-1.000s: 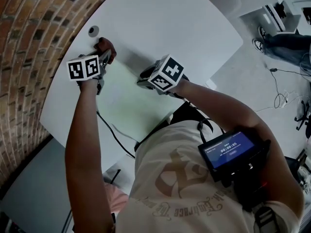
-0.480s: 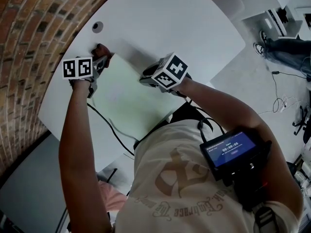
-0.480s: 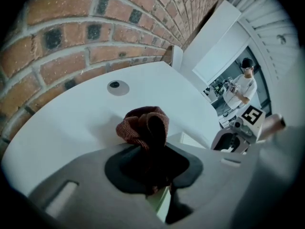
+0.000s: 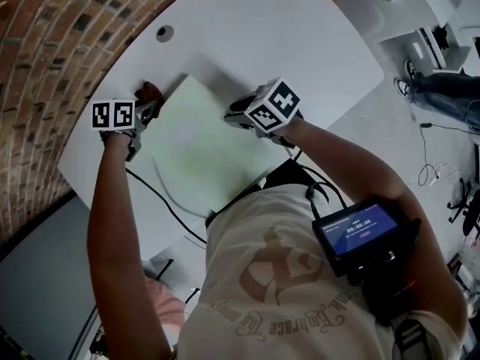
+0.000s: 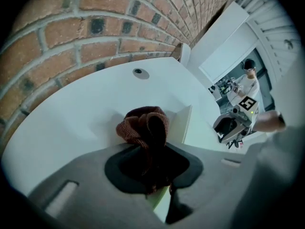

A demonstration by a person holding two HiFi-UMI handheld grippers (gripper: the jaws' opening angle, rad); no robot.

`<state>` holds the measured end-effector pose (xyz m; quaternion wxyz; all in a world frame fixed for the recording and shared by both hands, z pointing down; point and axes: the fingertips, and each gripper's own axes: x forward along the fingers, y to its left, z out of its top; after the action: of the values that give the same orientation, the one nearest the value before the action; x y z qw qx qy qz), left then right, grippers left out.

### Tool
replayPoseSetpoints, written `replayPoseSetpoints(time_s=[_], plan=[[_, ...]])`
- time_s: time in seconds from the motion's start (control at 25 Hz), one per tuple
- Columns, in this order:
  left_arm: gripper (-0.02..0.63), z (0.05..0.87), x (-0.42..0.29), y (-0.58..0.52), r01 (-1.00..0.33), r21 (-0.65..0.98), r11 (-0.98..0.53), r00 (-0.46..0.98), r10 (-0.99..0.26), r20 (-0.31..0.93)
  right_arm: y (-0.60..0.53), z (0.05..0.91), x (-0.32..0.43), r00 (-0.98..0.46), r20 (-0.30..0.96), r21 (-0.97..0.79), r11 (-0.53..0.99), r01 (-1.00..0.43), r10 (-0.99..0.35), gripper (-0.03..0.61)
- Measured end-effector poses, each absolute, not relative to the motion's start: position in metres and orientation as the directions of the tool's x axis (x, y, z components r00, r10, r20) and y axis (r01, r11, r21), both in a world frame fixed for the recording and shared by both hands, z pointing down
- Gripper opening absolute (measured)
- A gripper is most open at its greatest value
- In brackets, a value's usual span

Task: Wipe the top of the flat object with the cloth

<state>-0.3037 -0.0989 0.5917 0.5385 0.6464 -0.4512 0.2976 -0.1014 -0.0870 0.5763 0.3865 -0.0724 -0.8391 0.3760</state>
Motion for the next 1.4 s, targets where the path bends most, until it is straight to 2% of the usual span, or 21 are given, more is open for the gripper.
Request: replayPoseSetpoints(time_s=[0.52,0.8,0.92,1.12,1.4], plan=[[0.078,0.578,-0.355,-0.019,-0.906,0.393,0.153,0.329,-0.328,0.886,-0.082,0.57,-0.101,-0.675,0.622,-0.653,0.739,-0.166,0.398,0.16],[0.078,0.573,-0.382,0.027,-0.935,0.266,0.236,0.188,-0.306,0.933,-0.081,0.569,-0.1,-0.672,0.628,-0.641,0.75,-0.163,0.392,0.16],[0.078,0.553,-0.386,0.029,-0.931,0.252,0.264,0.14,-0.38,0.914,-0.081,0.569,-0.1,-0.674,0.628,-0.64,0.751,-0.163,0.389,0.16],[0.078,0.513,-0.354,-0.006,-0.941,0.287,0.181,0.17,-0.481,0.86,-0.083,0.57,-0.1,-0.685,0.621,-0.644,0.746,-0.169,0.381,0.16],[0.078,0.492,-0.28,-0.076,-0.933,0.358,0.038,0.287,-0.523,0.803,-0.081,0.573,-0.106,-0.688,0.618,-0.643,0.748,-0.165,0.379,0.161]])
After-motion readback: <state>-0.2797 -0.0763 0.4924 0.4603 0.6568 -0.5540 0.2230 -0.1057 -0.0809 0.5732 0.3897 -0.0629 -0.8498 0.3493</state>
